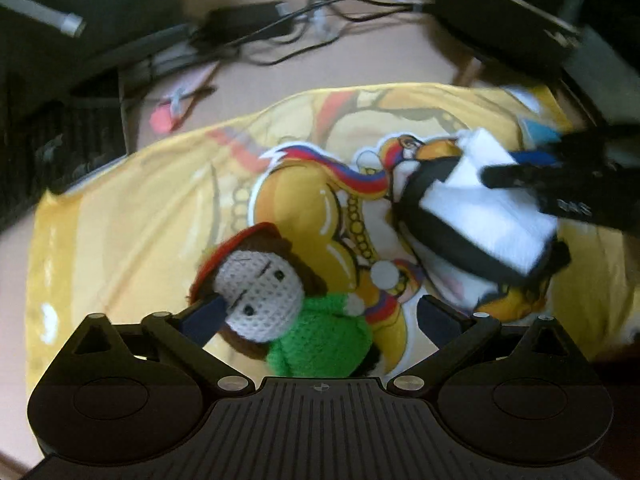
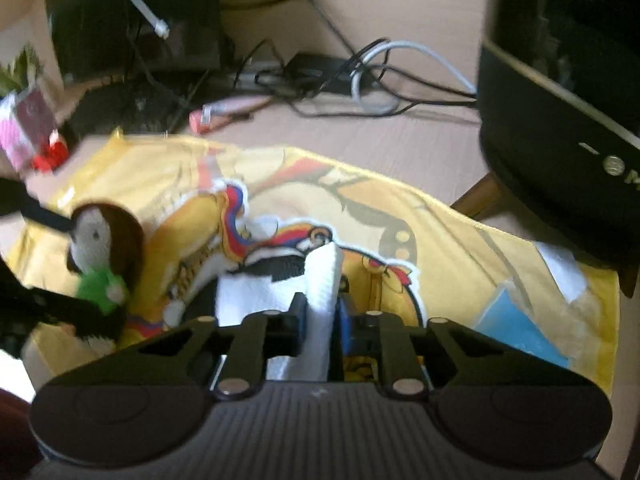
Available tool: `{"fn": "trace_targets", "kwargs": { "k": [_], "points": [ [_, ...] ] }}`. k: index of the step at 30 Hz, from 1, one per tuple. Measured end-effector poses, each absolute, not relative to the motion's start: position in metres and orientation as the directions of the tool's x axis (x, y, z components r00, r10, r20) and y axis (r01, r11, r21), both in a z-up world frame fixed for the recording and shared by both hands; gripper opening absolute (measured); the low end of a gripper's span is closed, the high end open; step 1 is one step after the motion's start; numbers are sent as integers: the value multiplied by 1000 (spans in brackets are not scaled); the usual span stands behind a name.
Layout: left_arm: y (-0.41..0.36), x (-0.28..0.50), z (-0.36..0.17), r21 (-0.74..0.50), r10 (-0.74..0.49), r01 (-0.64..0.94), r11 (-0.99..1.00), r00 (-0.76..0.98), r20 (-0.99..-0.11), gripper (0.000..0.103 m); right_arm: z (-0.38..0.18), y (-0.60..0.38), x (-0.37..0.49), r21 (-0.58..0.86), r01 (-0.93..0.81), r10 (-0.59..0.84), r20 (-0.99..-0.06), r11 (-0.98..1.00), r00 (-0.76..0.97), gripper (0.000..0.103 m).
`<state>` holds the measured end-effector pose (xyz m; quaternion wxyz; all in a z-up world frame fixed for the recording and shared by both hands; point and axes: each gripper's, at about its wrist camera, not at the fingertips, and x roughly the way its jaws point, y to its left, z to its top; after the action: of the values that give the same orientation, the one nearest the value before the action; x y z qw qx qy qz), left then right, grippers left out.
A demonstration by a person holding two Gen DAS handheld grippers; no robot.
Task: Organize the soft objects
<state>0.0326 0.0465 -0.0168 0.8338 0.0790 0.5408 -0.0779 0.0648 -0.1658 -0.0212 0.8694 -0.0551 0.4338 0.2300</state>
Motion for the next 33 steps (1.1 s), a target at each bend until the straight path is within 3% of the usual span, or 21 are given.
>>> {"fn": "trace_targets", "kwargs": {
  "k": [4, 6, 10, 12, 13, 14, 15, 17, 23, 25, 27, 29, 30, 31, 32, 33],
  "points": [
    [49, 43, -20, 81, 14, 145, 986, 413, -910, 103, -24, -170, 63, 108, -421, 339, -781, 901, 525, 20],
    [45, 48, -27, 161, 82, 154, 975, 425, -901, 103, -26, -169, 59, 102, -421, 333, -784, 901, 524, 26],
    [38, 51, -46, 327, 218, 193, 925, 436, -873, 103, -30, -169, 54, 112, -415, 336, -785, 903, 520, 27],
    [36, 46, -49, 351, 228, 213, 912, 449, -864, 103, -30, -171, 50, 107, -411, 332, -781, 905, 528, 27],
    [36, 43, -46, 338, 209, 220, 915, 458, -864, 103, -28, -171, 48, 110, -414, 339, -776, 903, 532, 27],
    [37, 41, -44, 325, 191, 227, 918, 466, -864, 103, -25, -171, 46, 116, -422, 351, -767, 899, 536, 35],
    [37, 39, -40, 303, 166, 232, 924, 472, -866, 103, -21, -170, 44, 121, -434, 366, -756, 893, 543, 52],
    [40, 42, -27, 222, 92, 225, 949, 474, -876, 103, -15, -162, 41, 106, -475, 390, -736, 874, 553, 61],
    [42, 49, -1, -48, -129, 181, 982, 463, -877, 103, -27, -126, 34, -53, -581, 337, -770, 812, 541, 58],
    [39, 45, 2, -89, -160, 170, 981, 465, -871, 103, -27, -121, 30, -106, -578, 306, -764, 809, 568, 59],
    [31, 40, 5, -76, -148, 168, 983, 479, -865, 103, -23, -122, 26, -136, -570, 295, -746, 810, 598, 65],
    [20, 35, 8, -14, -105, 182, 983, 503, -858, 103, -26, -126, 29, -132, -559, 282, -755, 819, 592, 58],
    [15, 33, 10, 15, -90, 194, 981, 517, -851, 103, -29, -129, 34, -107, -546, 279, -769, 831, 576, 39],
    [11, 32, 12, 39, -78, 207, 978, 528, -846, 103, -31, -133, 38, -82, -532, 276, -782, 843, 559, 28],
    [8, 31, 14, 56, -72, 219, 974, 535, -842, 103, -33, -136, 43, -59, -516, 276, -791, 855, 547, 19],
    [6, 31, 17, 69, -68, 229, 971, 541, -838, 103, -33, -139, 46, -38, -498, 277, -792, 866, 543, 18]
  ]
}}
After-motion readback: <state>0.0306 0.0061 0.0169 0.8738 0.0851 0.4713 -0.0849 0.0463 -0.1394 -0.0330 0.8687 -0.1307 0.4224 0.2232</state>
